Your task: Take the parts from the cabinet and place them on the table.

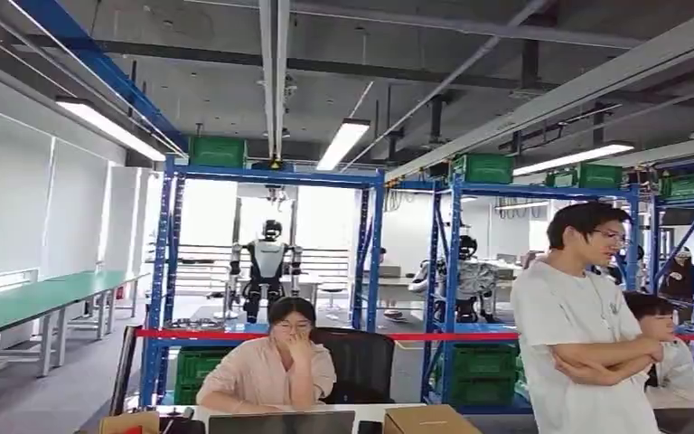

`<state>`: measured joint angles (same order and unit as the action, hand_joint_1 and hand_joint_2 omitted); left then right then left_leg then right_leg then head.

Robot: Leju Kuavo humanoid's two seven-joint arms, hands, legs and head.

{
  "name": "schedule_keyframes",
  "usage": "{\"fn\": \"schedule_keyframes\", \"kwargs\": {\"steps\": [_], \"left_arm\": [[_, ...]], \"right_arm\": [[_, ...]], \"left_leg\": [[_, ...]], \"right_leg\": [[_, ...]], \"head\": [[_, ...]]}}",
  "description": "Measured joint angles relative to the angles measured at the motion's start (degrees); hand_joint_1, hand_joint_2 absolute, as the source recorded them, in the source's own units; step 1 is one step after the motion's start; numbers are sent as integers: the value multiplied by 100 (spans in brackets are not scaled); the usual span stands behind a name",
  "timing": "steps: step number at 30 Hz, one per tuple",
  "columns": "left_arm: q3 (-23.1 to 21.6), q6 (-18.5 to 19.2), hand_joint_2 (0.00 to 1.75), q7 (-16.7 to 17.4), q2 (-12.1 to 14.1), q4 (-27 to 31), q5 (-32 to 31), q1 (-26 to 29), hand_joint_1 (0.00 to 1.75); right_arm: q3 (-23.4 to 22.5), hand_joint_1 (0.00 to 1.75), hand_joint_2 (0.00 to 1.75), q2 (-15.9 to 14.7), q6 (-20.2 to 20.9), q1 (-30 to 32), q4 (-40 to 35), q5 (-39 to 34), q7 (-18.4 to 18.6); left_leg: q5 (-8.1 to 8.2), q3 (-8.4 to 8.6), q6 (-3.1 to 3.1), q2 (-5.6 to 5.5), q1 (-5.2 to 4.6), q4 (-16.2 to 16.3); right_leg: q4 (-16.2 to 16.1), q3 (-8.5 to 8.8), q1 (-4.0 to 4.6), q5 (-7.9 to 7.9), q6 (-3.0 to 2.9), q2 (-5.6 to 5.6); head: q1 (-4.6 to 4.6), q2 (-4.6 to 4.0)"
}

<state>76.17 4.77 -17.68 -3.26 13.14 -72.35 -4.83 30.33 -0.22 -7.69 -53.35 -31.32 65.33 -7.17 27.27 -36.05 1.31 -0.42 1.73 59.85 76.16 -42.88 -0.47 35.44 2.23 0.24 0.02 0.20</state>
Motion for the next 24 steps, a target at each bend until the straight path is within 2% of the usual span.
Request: {"fn": "schedule_keyframes", "kwargs": {"steps": [1, 2, 4, 5, 8, 9, 10, 11, 12, 13, 14, 15, 16, 17, 19, 20, 21, 24], "left_arm": [[0, 2, 175, -13, -2, 0, 0, 8, 0], [0, 2, 175, -29, -2, 0, -2, 10, 0], [0, 2, 175, -64, -2, 0, -2, 0, 0], [-2, 2, 175, -75, -4, 0, -4, -2, 0], [-7, 13, 175, -112, -4, 0, -20, -3, 0], [-7, 15, 175, -125, -2, 0, -22, 4, 0], [-9, 13, 175, -138, 0, 0, -24, 4, 0], [-11, 13, 175, -157, 0, 0, -24, 2, 0], [-11, 13, 175, -166, -2, 0, -24, -1, 0], [-11, 9, 175, -170, 0, 0, -24, -2, 0], [-11, 7, 175, -171, 0, 0, -24, -3, 0], [-11, 2, 175, -171, 0, 0, -24, 0, 0], [-11, -2, 175, -171, 0, 0, -24, 12, 0], [-11, -4, 175, -171, 0, 0, -24, 11, 0], [-15, -4, 175, -173, 9, 0, -28, -5, 0], [-20, -4, 175, -173, 9, 0, -35, -13, 0], [-31, -4, 0, -177, 9, 0, -39, -32, 0], [-66, 7, 0, -206, 9, 0, -79, -9, 0]], "right_arm": [[39, 175, 175, 64, 9, 83, 9, 46, 4], [74, 175, 175, 107, 15, 132, 11, 92, 32], [121, 175, 175, 206, 35, 156, 13, 142, 76], [140, 175, 175, 245, 39, 154, 20, 144, 94], [177, 175, 175, 350, 52, 196, 70, 151, 129], [182, 0, 0, 372, 50, 204, 85, 151, 153], [182, 0, 0, 398, 44, 211, 94, 149, 173], [182, 0, 0, 426, 39, 200, 103, 144, 183], [182, 0, 0, 453, 35, 186, 118, 140, 184], [182, 0, 0, 486, 37, 189, 140, 129, 183], [182, 0, 0, 501, 42, 203, 164, 129, 183], [182, 0, 0, 516, 46, 219, 197, 125, 183], [182, 0, 0, 530, 48, 232, 217, 114, 190], [182, 0, 0, 545, 50, 231, 234, 103, 194], [177, 0, 0, 580, 50, 203, 262, 79, 227], [169, 0, 0, 593, 52, 180, 280, 61, 232], [147, 0, 0, 599, 63, 146, 302, 44, 240], [88, 0, 0, 645, 101, 133, 359, 26, 242]], "left_leg": [[10, 15, -8, -1, 4, 0], [20, 29, -19, -6, 7, 0], [47, 70, -60, -7, 9, -1], [52, 68, -80, -8, -5, -15], [32, 84, -181, -8, 2, -64], [21, 111, -225, -9, -5, -97], [90, 101, -245, 1, 15, -69], [214, 45, -237, 3, -3, 72], [417, -101, -228, 3, -8, 412], [650, -331, -229, 2, -12, 913], [814, -554, -235, 3, -19, 1370], [846, -688, -236, 3, -20, 1629], [758, -680, -238, 4, -19, 1589], [568, -571, -235, 5, -18, 1328], [39, -136, -222, 12, -12, 381], [27, -8, -203, 13, -12, 117], [59, 21, -190, 8, -21, 0], [54, -2, -133, -1, -49, 47]], "right_leg": [[-122, 31, -14, -138, 11, 0], [-467, 179, -21, -364, 9, -1], [-1495, 634, -22, -896, -21, -2], [-1651, 733, -5, -835, -47, 2], [-1731, 741, 44, -815, -120, 11], [-1775, 763, 42, -836, -162, 9], [-1847, 805, -13, -874, -215, -12], [-1868, 810, 1, -884, -255, -9], [-1866, 809, 5, -884, -273, -8], [-1865, 812, 21, -879, -287, -6], [-1861, 812, 38, -874, -296, -8], [-1855, 812, 49, -870, -302, -8], [-1852, 817, 53, -864, -307, -4], [-1843, 825, 54, -856, -306, 3], [-1800, 838, 53, -814, -272, 16], [-1760, 825, 54, -780, -241, 17], [-1689, 774, 107, -759, -210, 24], [-1716, 770, 80, -782, -168, 27]], "head": [[0, 0], [0, 0], [0, 0], [4, 0], [0, 2], [0, 2], [0, 2], [0, 2], [0, 0], [0, 0], [2, 0], [0, 0], [2, 0], [2, 0], [0, 0], [0, 0], [7, 0], [0, 0]]}}
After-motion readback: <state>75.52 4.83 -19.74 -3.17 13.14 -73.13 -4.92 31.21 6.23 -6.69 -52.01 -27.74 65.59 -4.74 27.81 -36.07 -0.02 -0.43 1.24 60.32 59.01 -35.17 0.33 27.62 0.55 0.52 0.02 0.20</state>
